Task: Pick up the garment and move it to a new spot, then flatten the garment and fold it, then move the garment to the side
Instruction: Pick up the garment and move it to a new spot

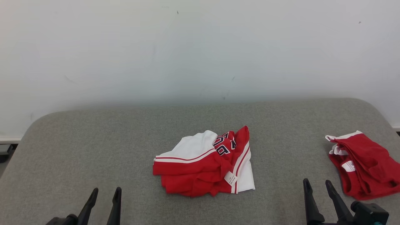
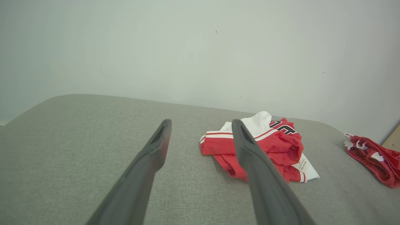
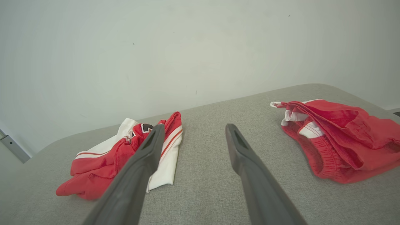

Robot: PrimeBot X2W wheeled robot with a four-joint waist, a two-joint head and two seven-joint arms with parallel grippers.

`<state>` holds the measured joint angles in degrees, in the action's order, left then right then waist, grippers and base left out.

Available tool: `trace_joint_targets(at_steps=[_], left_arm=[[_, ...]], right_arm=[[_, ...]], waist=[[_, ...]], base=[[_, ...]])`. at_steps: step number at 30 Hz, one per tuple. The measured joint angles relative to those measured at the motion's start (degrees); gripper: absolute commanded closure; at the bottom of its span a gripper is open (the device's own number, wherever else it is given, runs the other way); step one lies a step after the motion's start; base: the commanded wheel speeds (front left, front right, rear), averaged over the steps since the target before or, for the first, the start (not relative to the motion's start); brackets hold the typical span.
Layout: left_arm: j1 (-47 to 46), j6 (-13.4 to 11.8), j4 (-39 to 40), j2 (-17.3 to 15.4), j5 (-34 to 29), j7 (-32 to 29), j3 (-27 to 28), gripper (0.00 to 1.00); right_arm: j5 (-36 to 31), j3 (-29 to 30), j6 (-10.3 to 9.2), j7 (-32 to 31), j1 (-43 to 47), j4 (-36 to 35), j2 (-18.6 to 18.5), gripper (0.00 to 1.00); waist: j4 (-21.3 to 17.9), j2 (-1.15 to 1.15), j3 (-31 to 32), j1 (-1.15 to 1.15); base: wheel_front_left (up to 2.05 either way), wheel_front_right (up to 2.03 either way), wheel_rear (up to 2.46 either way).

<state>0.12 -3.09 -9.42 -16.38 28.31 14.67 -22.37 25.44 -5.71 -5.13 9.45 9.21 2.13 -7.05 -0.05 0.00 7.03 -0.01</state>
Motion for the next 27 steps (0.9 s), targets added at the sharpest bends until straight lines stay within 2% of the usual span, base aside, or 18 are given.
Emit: trace_joint_targets(at_steps=[10,15,27], left_arm=[[6.2,-1.4,5.1,-2.6,0.2,0.0,1.9,0.00],[8.0,-2.4,5.9,-2.6,0.5,0.0,3.5,0.00],[8.1,-3.0,8.8,-2.4,0.5,-1.2,4.4,0.00]], right_arm=[[1.1,0.1,-0.43,-0.1,-0.6,1.2,0.4,0.00],[1.0,-1.6,-0.41,-0.9,-2.3,1.5,0.6,0.00],[0.6,-2.4,-0.35,-1.5,-3.1,2.4,0.6,0.00]], waist=[[0.4,0.00,0.0,0.01],[0.1,0.00,-0.5,0.01],[-0.2,0.00,-1.4,0.01]], base=[[0.00,0.00,0.00],[0.00,0.00,0.00],[0.00,0.00,0.00]])
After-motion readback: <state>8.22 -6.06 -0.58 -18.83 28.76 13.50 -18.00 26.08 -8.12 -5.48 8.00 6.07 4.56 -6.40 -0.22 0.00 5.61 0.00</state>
